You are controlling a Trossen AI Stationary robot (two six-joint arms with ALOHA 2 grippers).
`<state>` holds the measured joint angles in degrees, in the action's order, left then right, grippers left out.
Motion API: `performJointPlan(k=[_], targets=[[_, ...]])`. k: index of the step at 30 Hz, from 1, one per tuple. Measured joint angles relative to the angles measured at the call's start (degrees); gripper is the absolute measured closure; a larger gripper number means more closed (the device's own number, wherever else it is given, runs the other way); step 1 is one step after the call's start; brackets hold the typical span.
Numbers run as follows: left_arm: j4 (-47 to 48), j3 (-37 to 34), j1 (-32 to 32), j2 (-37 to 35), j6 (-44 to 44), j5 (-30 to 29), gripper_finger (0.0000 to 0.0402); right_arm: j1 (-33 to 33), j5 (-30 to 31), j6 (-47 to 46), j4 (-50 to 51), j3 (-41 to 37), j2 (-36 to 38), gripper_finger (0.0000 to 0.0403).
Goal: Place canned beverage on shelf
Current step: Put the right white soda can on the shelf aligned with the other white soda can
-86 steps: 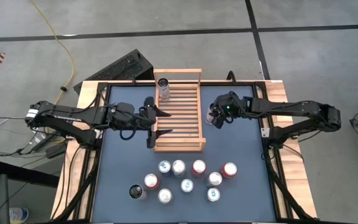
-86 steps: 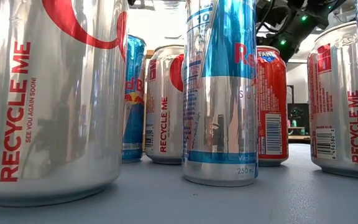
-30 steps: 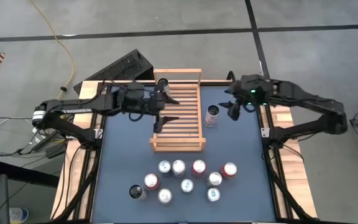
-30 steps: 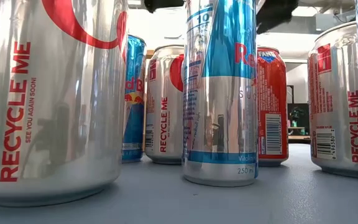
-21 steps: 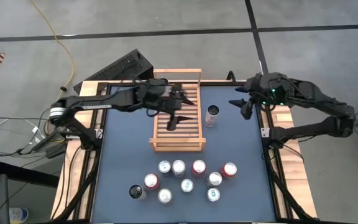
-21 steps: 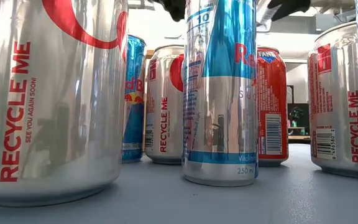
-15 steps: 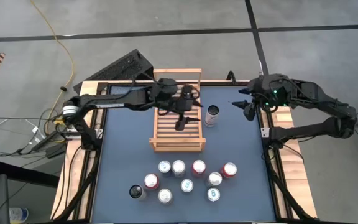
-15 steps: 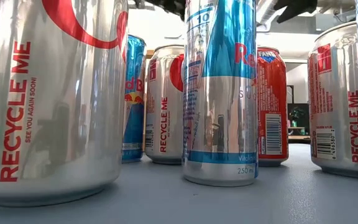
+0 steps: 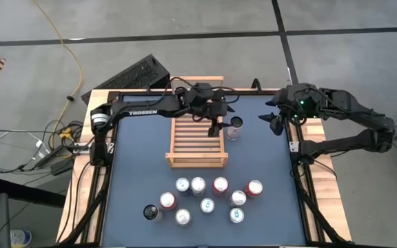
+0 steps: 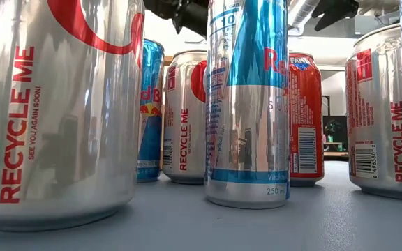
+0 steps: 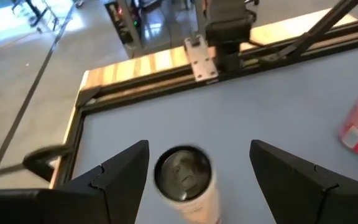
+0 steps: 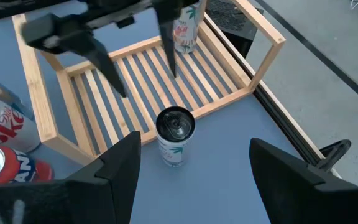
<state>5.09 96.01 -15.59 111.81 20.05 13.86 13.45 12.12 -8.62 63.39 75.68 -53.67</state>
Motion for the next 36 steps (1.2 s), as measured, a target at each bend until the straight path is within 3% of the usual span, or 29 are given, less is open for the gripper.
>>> performJointPlan(k=[16,24,36], targets=[[-3.2,0.5,-0.1,3.2,1.7,-4.2,0.0134,0.0,0.0,-0.4,0.5,0.0,0.0,0.0132],[0.1,4.5,0.0,6.5,1.3,-3.7,0.0134,0.0,-0.1,-1.0,0.5,0.0,0.0,0.0132],[1.6,4.7,0.0,6.6,2.0,-3.6,0.0134,0.0,-0.1,-1.0,0.5,0.0,0.0,0.0132]])
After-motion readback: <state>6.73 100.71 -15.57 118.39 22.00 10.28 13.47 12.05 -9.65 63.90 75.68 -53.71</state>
